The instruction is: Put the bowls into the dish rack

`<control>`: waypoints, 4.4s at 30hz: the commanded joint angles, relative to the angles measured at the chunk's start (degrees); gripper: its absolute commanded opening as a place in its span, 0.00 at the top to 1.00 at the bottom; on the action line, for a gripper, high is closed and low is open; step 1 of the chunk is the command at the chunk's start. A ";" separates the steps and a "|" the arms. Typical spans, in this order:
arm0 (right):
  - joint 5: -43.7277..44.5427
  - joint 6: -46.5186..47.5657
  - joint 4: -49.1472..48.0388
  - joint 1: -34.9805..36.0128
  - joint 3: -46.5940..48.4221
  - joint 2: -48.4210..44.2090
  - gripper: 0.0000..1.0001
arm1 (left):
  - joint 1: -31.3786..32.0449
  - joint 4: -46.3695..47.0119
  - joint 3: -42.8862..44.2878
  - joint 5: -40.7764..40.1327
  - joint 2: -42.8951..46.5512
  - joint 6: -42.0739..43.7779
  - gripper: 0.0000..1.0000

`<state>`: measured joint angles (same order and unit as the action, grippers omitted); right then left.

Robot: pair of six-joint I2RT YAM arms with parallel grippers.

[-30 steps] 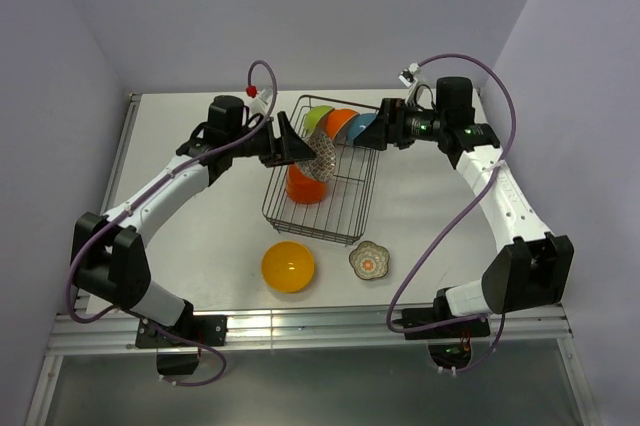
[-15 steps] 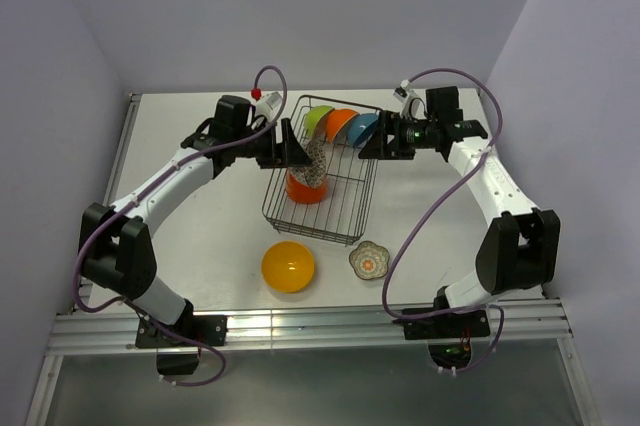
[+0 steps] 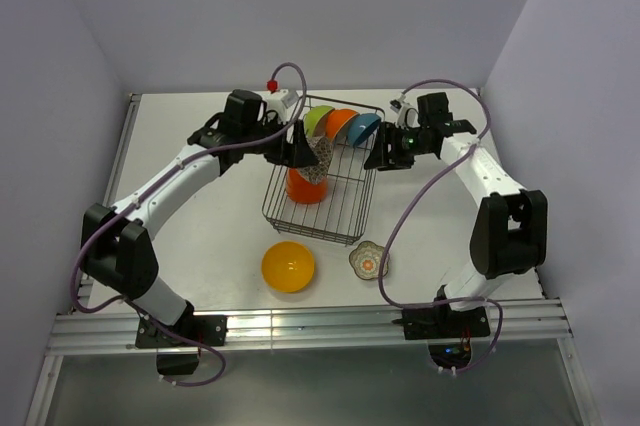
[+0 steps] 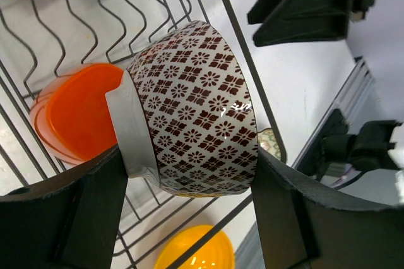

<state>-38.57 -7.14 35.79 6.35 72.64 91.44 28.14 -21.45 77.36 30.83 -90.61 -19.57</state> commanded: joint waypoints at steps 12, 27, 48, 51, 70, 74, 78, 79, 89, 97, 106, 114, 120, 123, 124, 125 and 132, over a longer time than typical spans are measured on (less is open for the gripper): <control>-1.95 0.72 -0.02 -0.20 1.62 7.00 0.47 | 5.17 5.63 3.84 0.99 -0.36 25.45 1.00; -1.60 0.81 -0.02 -0.11 3.65 11.13 0.56 | 10.62 8.52 3.77 -2.79 -1.77 40.39 1.00; -1.51 1.86 0.77 -0.11 5.05 11.75 1.00 | 15.89 18.81 -8.72 -5.78 1.14 72.13 1.00; -1.95 1.95 1.12 -0.11 5.67 12.01 1.00 | 17.29 19.60 -9.68 -6.31 0.78 74.85 1.00; -2.30 3.44 3.14 -0.20 7.08 11.92 1.00 | 19.14 15.74 -8.19 -9.21 -4.49 84.52 1.00; -2.57 3.71 3.41 -0.11 7.34 12.18 1.00 | 19.58 18.10 -8.02 -11.31 -6.16 84.35 1.00; -2.74 3.62 3.50 -0.11 7.43 12.45 1.00 | 20.20 20.83 -7.93 -13.33 -8.26 84.43 1.00; -2.74 3.71 3.50 -0.11 7.43 12.36 1.00 | 20.29 21.01 -8.10 -13.95 -8.53 84.96 1.00; -2.66 4.15 4.20 -0.11 7.87 12.36 1.00 | 20.64 21.63 -7.67 -17.47 -11.87 87.25 0.72; -2.48 4.06 4.46 -0.11 8.66 12.71 1.00 | 20.64 16.19 -5.29 -15.45 -12.22 86.28 0.26; -2.30 4.41 4.90 -0.11 8.66 12.89 1.00 | 20.55 10.47 -3.80 -12.20 -12.14 86.02 0.00; -2.39 4.32 4.99 -0.11 9.27 13.24 1.00 | 20.20 6.60 -1.52 -9.30 -11.87 84.71 0.02; -2.21 4.15 4.81 -0.11 8.92 13.06 1.00 | 19.76 5.28 -0.02 -6.41 -10.03 81.46 0.26; -2.30 4.06 4.64 -0.20 8.75 12.98 1.00 | 19.76 3.97 -0.19 -3.60 -7.14 80.31 0.47; -2.30 4.15 4.64 -0.11 8.66 12.98 1.00 | 19.67 3.61 -0.28 -2.80 -6.52 79.78 0.50; -2.22 4.15 4.55 -0.11 8.66 12.98 1.00 | 19.67 2.57 -0.37 -1.92 -5.99 78.91 0.53; -2.39 3.45 4.02 -0.11 8.66 13.06 1.00 | 19.85 -1.66 1.38 1.43 -6.42 74.96 0.62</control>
<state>-39.22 -6.52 42.17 5.80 78.83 105.06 47.88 -20.78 76.23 28.10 -98.10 58.59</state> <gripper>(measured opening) 0.214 0.392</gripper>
